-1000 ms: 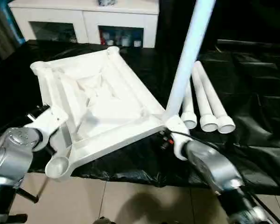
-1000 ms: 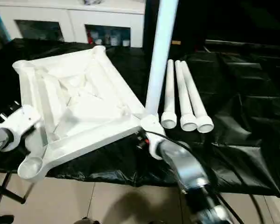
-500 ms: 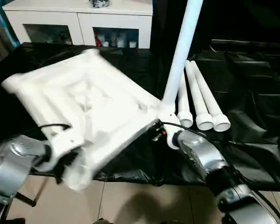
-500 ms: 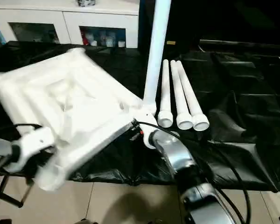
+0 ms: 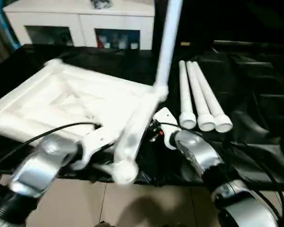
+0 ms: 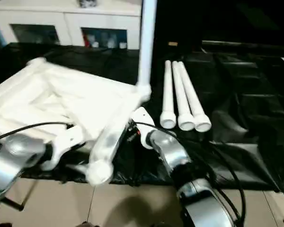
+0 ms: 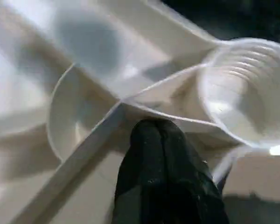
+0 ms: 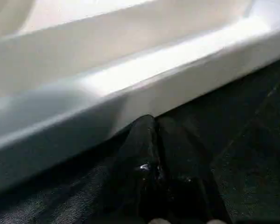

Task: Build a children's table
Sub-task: Rotate table base

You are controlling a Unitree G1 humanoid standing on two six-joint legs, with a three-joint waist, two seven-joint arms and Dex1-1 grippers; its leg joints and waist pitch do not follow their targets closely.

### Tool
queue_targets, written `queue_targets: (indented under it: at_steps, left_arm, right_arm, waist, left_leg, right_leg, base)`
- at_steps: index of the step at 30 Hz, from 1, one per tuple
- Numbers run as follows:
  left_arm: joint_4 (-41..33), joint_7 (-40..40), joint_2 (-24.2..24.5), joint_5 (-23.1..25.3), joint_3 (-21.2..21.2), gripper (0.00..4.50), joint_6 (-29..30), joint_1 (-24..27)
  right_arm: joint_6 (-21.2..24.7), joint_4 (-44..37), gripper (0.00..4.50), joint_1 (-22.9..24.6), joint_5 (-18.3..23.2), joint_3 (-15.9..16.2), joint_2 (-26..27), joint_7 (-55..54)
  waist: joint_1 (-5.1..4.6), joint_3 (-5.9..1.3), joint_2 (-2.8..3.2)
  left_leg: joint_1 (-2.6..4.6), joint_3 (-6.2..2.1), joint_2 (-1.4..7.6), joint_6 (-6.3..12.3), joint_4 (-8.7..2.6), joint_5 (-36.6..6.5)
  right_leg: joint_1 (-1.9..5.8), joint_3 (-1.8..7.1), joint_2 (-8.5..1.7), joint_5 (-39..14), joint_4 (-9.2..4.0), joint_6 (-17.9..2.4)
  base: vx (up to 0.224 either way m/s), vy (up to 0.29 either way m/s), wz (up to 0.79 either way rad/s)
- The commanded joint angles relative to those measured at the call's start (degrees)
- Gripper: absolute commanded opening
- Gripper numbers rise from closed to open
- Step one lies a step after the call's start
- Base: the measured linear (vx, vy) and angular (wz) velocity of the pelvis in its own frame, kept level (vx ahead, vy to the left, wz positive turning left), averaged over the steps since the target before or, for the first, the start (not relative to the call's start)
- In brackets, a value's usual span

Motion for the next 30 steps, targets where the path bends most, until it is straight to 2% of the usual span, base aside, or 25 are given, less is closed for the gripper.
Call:
queue_targets:
  at_steps: [1,4,5,7,10,12,13,14,15,16,17,18,19,20,22,23,24,26,27,28,29,30]
  left_arm:
    - [0.4,1.0,-2.0,-1.4,-1.6,0.0,-1.4,-1.5]
    - [6.0,4.9,-4.9,1.2,-2.5,0.0,-4.6,-4.2]
    - [7.8,6.4,-5.6,2.0,-2.4,0.0,-5.7,-5.1]
    - [11.1,9.1,-6.8,3.2,-1.8,0.0,-7.2,-6.7]
    - [15.0,12.8,-7.2,5.1,-1.0,0.0,-9.6,-8.4]
    - [16.7,14.5,-6.9,5.8,-0.5,0.0,-11.0,-8.8]
    - [18.0,15.7,-6.5,6.3,0.1,0.0,-12.2,-9.0]
    - [18.6,16.1,-6.3,6.3,0.4,0.0,-13.0,-9.1]
    - [18.7,16.4,-6.2,6.0,1.0,0.0,-13.3,-9.0]
    - [19.2,16.7,-5.9,5.5,2.0,0.0,-14.7,-8.9]
    - [19.9,17.8,-5.9,4.9,3.6,0.0,-16.5,-8.7]
    - [20.7,18.9,-6.1,4.5,4.7,0.0,-20.3,-8.6]
    - [21.1,19.9,-6.5,4.2,5.5,0.0,-24.8,-8.5]
    - [20.9,20.4,-7.0,3.5,6.4,0.0,-26.7,-8.2]
    - [20.4,21.5,-7.9,2.6,7.8,0.0,-27.5,-7.7]
    - [18.8,26.0,-8.9,2.6,10.2,0.0,-29.5,-5.8]
    - [18.0,28.6,-9.8,2.0,12.0,0.0,-30.2,-4.8]
    - [17.6,30.3,-10.4,1.6,13.2,0.0,-30.6,-4.1]
    - [15.9,32.4,-11.8,0.4,15.5,0.0,-30.5,-2.9]
    - [15.9,32.4,-11.8,0.4,15.5,0.2,-30.5,-2.9]
    - [12.6,34.9,-14.6,-2.0,19.3,0.32,-28.1,-0.5]
    - [9.8,36.5,-17.3,-4.4,22.4,0.41,-26.4,1.6]
  right_arm:
    - [-2.0,1.1,0.13,-1.9,1.1,0.6,2.7,0.2]
    - [-3.6,3.9,0.13,-3.6,0.9,-0.1,3.8,-1.2]
    - [-3.9,4.2,0.13,-3.8,1.0,-0.3,4.0,-1.6]
    - [-4.5,4.4,0.13,-4.1,1.1,-1.0,4.1,-2.3]
    - [-5.9,4.1,0.13,-4.2,1.5,-2.5,3.7,-2.8]
    - [-6.5,3.5,0.13,-3.9,1.8,-3.5,3.2,-3.3]
    - [-7.0,1.9,0.13,-3.3,2.3,-4.4,2.4,-3.6]
    - [-7.1,1.0,0.13,-3.0,2.6,-4.9,1.9,-3.7]
    - [-7.1,-0.5,0.13,-2.4,2.9,-5.4,1.5,-3.8]
    - [-6.3,-3.6,0.13,-1.2,4.0,-6.8,0.8,-3.8]
    - [-5.3,-8.2,0.13,0.8,4.6,-7.8,-0.4,-3.6]
    - [-4.3,-12.1,0.13,2.5,5.2,-8.6,-1.4,-3.5]
    - [-3.5,-15.0,0.13,3.9,5.6,-9.1,-2.0,-3.4]
    - [-2.8,-16.9,0.13,4.8,5.9,-9.5,-2.3,-3.4]
    - [-1.9,-19.9,0.13,6.2,6.1,-10.2,-2.8,-3.6]
    - [0.1,-26.8,0.13,9.6,6.5,-11.8,-3.6,-4.6]
    - [0.8,-29.8,0.13,11.1,6.6,-12.4,-3.9,-5.3]
    - [1.2,-31.5,0.13,12.1,6.8,-12.8,-4.0,-5.7]
    - [2.4,-34.2,0.13,13.6,7.4,-13.4,-4.2,-5.8]
    - [2.4,-34.2,0.28,13.6,7.4,-13.4,-4.2,-5.8]
    - [3.7,-38.1,0.38,16.2,8.1,-14.3,-4.1,-6.5]
    - [4.6,-40.7,0.47,18.3,8.8,-15.2,-3.8,-7.3]
  waist:
    - [0.16,-3.73,1.15]
    - [-0.14,-3.86,1.15]
    - [-0.22,-3.94,1.19]
    - [-0.26,-4.04,1.22]
    - [-0.27,-4.18,1.33]
    - [-0.33,-4.21,1.28]
    - [-0.3,-4.22,0.95]
    - [-0.18,-4.3,1.09]
    - [-0.05,-4.34,0.73]
    - [-0.02,-4.24,0.68]
    - [0.06,-4.25,-0.01]
    - [0.27,-4.31,-0.08]
    - [0.72,-4.2,0.07]
    - [0.93,-4.23,-0.15]
    - [1.2,-4.17,-0.21]
    - [1.24,-3.99,0.34]
    - [1.34,-4.01,0.09]
    - [1.35,-4.14,0.04]
    - [1.21,-4.06,0.08]
    - [1.32,-4.07,0.04]
    - [1.2,-3.99,0.21]
    - [1.14,-4.02,0.12]
  left_leg:
    - [0.32,-0.91,1.5,-2.19,-4.0,-18.9]
    - [0.19,-0.92,1.36,-1.75,-3.85,-18.1]
    - [0.02,-0.99,1.45,-1.65,-3.87,-17.3]
    - [0.13,-0.89,1.36,-1.28,-3.74,-16.8]
    - [0.05,-0.96,1.5,-1.03,-3.74,-15.8]
    - [0.09,-0.92,1.5,-0.82,-3.72,-15.7]
    - [0.05,-0.83,1.55,-0.65,-3.71,-15.4]
    - [-0.01,-0.84,1.54,-0.51,-3.64,-14.6]
    - [0.03,-0.75,1.62,-0.15,-3.59,-13.8]
    - [-0.04,-0.69,1.59,0.07,-3.59,-13.4]
    - [-0.05,-0.58,1.67,0.39,-3.6,-12.7]
    - [-0.08,-0.61,1.72,0.38,-3.59,-12.3]
    - [0.03,-0.57,1.67,0.68,-3.57,-12.0]
    - [0.08,-0.53,1.72,0.35,-3.67,-12.7]
    - [0.15,-0.5,1.74,0.14,-3.7,-13.5]
    - [0.15,-0.59,1.78,-0.29,-3.81,-14.2]
    - [0.02,-0.54,1.91,-0.22,-3.81,-14.2]
    - [-0.03,-0.56,1.72,-0.29,-3.85,-14.4]
    - [-0.12,-0.58,1.71,-0.43,-3.84,-14.8]
    - [-0.04,-0.58,1.73,-0.44,-3.82,-14.9]
    - [-0.07,-0.57,1.57,-0.39,-3.87,-15.7]
    - [-0.27,-0.63,1.77,-0.55,-3.83,-15.3]
  right_leg:
    - [2.69,2.66,-3.5,-18.0,-4.41,-11.4]
    - [2.76,2.57,-3.47,-17.1,-4.48,-11.5]
    - [3.02,2.57,-3.52,-15.9,-4.26,-11.7]
    - [2.94,2.55,-3.42,-15.3,-4.31,-11.6]
    - [2.99,2.46,-3.35,-13.2,-4.06,-11.9]
    - [3.03,2.46,-3.31,-12.2,-3.98,-12.2]
    - [3.0,2.48,-3.31,-11.8,-3.97,-12.5]
    - [3.08,2.5,-3.31,-10.8,-3.77,-12.6]
    - [3.07,2.52,-3.33,-10.1,-3.67,-12.6]
    - [3.07,2.56,-3.24,-9.9,-3.77,-12.3]
    - [3.09,2.58,-3.16,-9.5,-3.79,-11.8]
    - [3.15,2.57,-3.26,-9.4,-3.55,-11.8]
    - [2.93,2.62,-3.29,-10.2,-3.86,-11.0]
    - [2.79,2.6,-3.3,-11.6,-3.88,-10.6]
    - [2.72,2.62,-3.45,-13.1,-4.08,-10.1]
    - [2.72,2.65,-3.22,-13.5,-4.16,-9.5]
    - [2.77,2.73,-3.29,-13.0,-4.25,-9.1]
    - [2.72,2.6,-3.23,-13.7,-4.24,-8.7]
    - [2.78,2.61,-3.21,-14.7,-4.27,-8.5]
    - [2.63,2.6,-3.3,-15.2,-4.44,-8.4]
    - [2.47,2.57,-3.14,-16.7,-4.63,-7.9]
    - [2.8,2.63,-3.28,-15.7,-4.36,-8.1]
  base:
    - [0.0,0.0,0.0]
    - [0.0,0.0,0.0]
    - [0.0,0.0,0.0]
    - [0.0,0.0,0.0]
    - [0.0,0.0,0.0]
    - [0.0,0.0,0.0]
    - [0.0,0.0,0.0]
    - [0.0,0.0,0.0]
    - [0.0,0.0,0.0]
    - [0.0,0.0,0.0]
    - [0.0,0.0,0.0]
    - [0.0,0.0,0.0]
    - [0.0,0.0,0.0]
    - [0.0,0.0,0.0]
    - [0.0,0.0,0.0]
    - [0.0,0.0,0.0]
    - [0.0,0.0,0.0]
    - [0.0,0.0,0.0]
    - [0.0,0.0,0.0]
    - [0.0,0.0,0.0]
    - [0.0,0.0,0.0]
    - [0.0,0.0,0.0]
